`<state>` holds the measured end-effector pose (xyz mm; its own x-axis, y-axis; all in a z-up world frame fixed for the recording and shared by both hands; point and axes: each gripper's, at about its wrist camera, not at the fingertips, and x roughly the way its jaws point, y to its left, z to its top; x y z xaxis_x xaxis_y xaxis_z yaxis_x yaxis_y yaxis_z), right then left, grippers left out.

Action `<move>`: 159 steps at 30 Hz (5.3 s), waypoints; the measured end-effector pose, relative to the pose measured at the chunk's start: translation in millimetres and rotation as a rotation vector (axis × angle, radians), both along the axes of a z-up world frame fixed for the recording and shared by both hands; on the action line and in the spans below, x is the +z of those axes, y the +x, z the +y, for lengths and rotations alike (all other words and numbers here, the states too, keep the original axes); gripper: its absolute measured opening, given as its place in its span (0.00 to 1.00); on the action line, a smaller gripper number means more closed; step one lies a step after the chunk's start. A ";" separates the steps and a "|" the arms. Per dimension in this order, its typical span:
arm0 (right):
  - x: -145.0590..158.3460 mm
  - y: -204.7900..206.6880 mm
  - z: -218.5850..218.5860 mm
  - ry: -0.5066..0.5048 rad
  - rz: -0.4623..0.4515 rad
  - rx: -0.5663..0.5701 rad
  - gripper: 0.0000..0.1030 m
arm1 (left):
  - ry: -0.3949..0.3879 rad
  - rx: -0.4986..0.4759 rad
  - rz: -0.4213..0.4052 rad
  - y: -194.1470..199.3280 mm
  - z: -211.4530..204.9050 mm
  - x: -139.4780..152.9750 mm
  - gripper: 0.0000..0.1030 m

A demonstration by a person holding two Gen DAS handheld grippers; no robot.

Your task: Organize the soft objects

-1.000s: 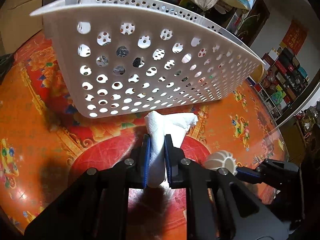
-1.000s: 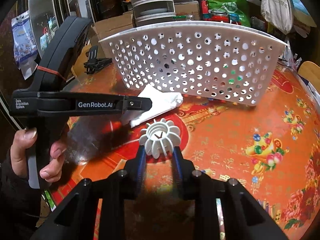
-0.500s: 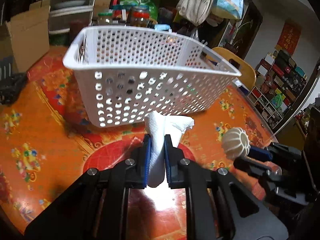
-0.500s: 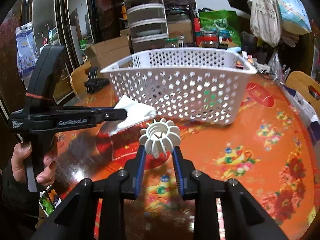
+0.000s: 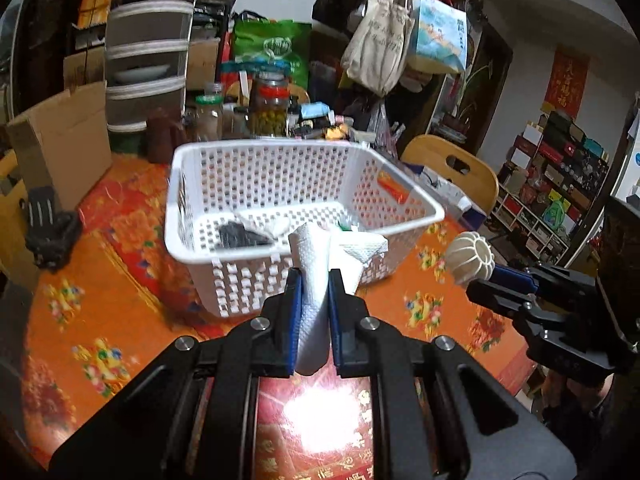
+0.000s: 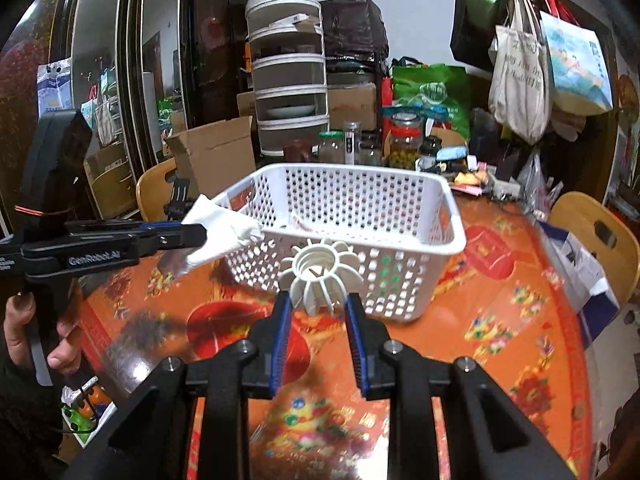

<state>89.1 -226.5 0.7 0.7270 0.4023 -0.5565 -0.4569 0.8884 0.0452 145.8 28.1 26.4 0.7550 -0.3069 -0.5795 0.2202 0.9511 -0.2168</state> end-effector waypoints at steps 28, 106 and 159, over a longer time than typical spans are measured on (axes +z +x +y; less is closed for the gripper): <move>-6.4 191.7 36.0 -0.119 0.285 -0.048 0.25 | 0.042 0.087 0.313 204.0 -6.1 -0.4 0.11; 11.6 -25.6 -12.8 -0.033 0.051 -0.254 1.00 | 0.171 0.216 -0.014 -40.7 -10.2 10.3 1.00; 11.6 -25.7 -13.3 -0.011 0.058 -0.241 1.00 | 0.176 0.189 0.009 -37.8 -18.4 0.9 1.00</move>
<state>63.4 -239.8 12.2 0.7677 0.2150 -0.6037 -0.2287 0.9719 0.0552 107.9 9.7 27.3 0.7839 -0.0545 -0.6185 0.0339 0.9984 -0.0450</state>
